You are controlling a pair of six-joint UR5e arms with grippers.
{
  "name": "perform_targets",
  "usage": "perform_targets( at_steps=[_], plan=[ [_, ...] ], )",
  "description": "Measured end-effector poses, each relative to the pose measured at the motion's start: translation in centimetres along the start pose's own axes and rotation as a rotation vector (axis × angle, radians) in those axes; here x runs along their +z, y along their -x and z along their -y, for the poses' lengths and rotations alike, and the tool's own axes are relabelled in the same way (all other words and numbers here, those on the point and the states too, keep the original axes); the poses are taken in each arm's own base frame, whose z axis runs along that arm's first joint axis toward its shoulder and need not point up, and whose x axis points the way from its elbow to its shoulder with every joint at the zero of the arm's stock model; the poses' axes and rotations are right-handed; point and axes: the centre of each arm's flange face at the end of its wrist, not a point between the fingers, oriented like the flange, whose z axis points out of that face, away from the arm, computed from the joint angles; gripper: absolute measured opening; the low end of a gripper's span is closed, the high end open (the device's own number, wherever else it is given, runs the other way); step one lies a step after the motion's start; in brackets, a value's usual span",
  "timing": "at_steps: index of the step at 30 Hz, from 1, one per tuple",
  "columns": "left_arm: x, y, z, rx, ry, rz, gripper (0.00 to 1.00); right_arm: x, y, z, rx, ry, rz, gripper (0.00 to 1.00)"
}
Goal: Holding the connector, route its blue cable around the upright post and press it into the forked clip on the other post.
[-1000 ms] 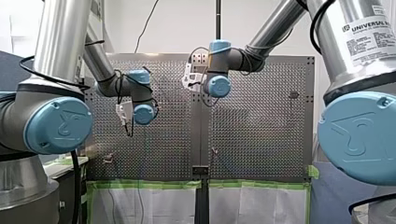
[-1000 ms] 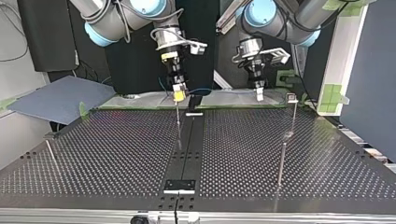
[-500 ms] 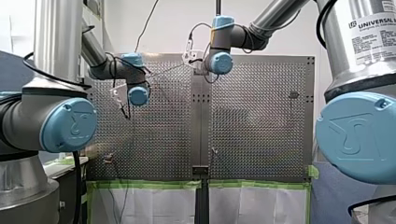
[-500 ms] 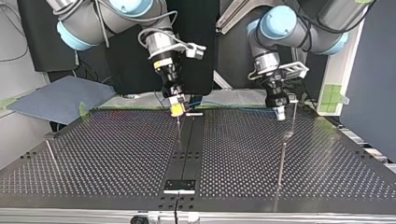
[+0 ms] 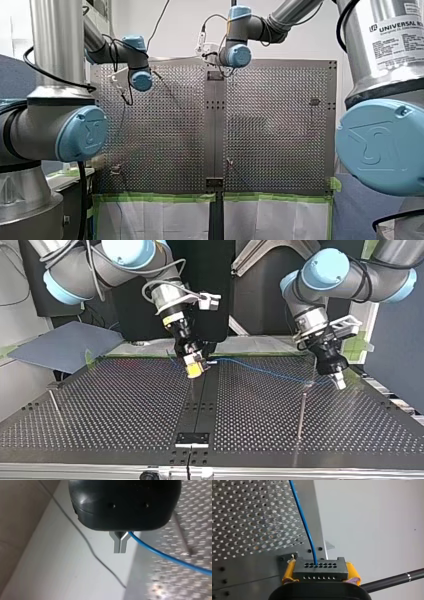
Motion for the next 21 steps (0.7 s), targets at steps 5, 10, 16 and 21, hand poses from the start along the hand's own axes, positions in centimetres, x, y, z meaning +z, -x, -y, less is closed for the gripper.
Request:
perform_targets(
  at_steps=[5, 10, 16, 21],
  plan=[
    [1.5, 2.7, 0.9, -0.012, -0.012, 0.036, 0.00, 1.1, -1.0, -0.3, 0.012, -0.019, -0.009, 0.00],
    [2.8, 5.7, 1.9, -0.030, -0.037, 0.069, 0.00, 2.4, -1.3, -0.5, 0.017, -0.035, -0.006, 0.00],
    [4.3, 6.7, 2.5, -0.029, -0.064, 0.064, 0.00, 4.0, -1.4, -0.8, 0.016, -0.037, -0.014, 0.00],
    [5.6, 5.8, 2.8, -0.016, -0.083, 0.025, 0.00, 5.3, -1.3, -1.2, 0.014, -0.036, -0.017, 0.00]
  ],
)
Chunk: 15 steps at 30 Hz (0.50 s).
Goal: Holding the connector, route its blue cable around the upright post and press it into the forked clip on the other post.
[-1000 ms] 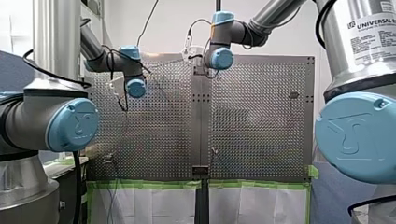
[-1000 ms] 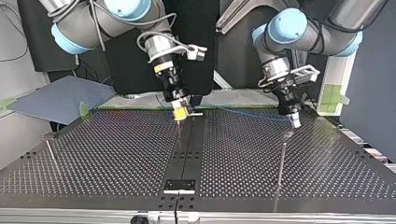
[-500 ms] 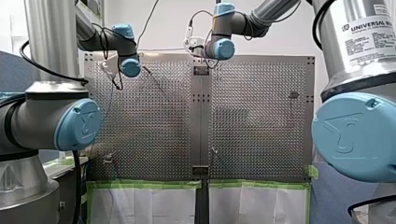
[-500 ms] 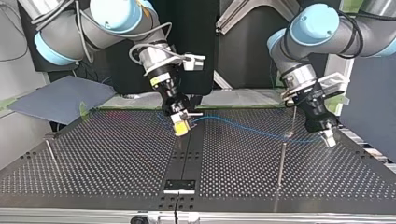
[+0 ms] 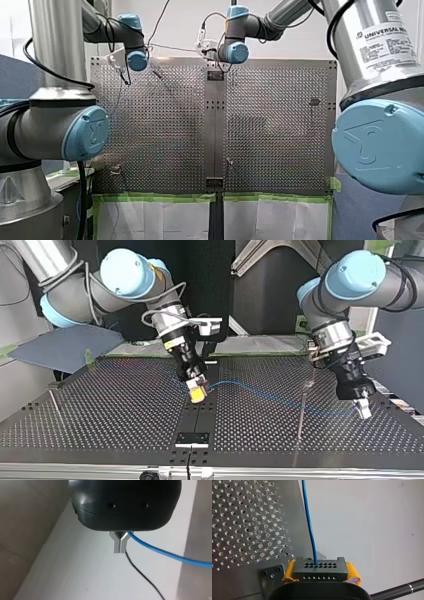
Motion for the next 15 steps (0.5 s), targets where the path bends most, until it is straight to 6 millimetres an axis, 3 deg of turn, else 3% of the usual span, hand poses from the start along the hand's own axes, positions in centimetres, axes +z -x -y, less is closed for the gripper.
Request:
perform_targets(
  at_steps=[15],
  plan=[
    [4.2, -3.4, -1.5, 0.017, 0.009, -0.109, 0.00, 2.5, 2.7, -1.1, -0.003, 0.003, 0.033, 0.00]
  ],
)
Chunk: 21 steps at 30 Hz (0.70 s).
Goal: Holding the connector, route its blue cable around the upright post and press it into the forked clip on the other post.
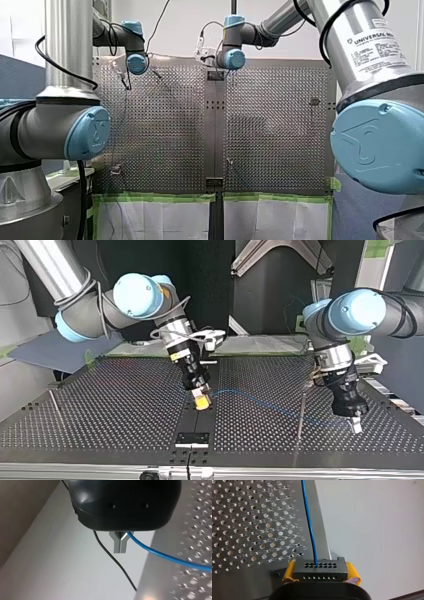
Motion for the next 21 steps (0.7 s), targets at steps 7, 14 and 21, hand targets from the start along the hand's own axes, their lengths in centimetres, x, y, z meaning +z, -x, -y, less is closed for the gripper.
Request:
perform_targets(
  at_steps=[7, 14, 21],
  plan=[
    [1.8, -1.8, -1.0, 0.014, 0.006, -0.034, 0.00, 0.4, 1.8, -1.2, -0.007, 0.013, 0.024, 0.00],
    [2.5, -4.1, -2.4, 0.025, 0.016, -0.071, 0.00, 1.0, 3.6, -2.7, -0.013, 0.027, 0.032, 0.00],
    [2.7, -6.2, -3.1, 0.027, 0.004, -0.109, 0.00, 1.5, 5.1, -4.0, -0.016, 0.031, 0.043, 0.00]
  ],
)
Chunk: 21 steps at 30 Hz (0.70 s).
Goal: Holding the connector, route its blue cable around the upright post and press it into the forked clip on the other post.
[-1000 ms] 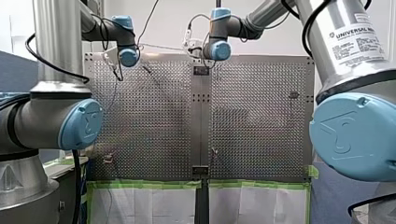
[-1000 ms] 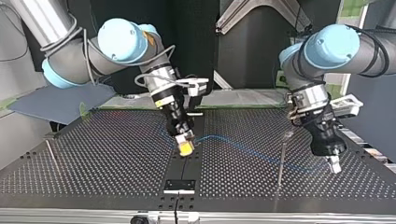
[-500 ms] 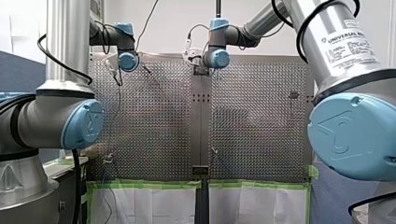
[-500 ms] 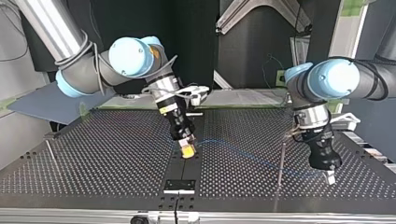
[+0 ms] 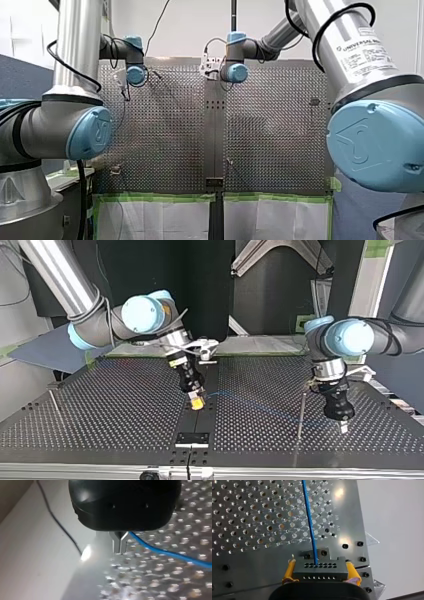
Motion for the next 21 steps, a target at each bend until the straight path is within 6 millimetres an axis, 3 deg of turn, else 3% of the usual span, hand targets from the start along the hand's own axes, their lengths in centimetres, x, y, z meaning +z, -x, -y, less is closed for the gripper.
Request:
perform_targets(
  at_steps=[14, 21],
  plan=[
    [0.1, -6.9, -1.2, 0.013, -0.040, -0.125, 0.00, 0.2, 1.2, -2.2, -0.007, 0.024, 0.023, 0.00],
    [-0.1, -8.0, -1.2, 0.001, -0.056, -0.148, 0.00, 0.1, 2.5, -2.6, -0.020, 0.032, 0.058, 0.00]
  ],
)
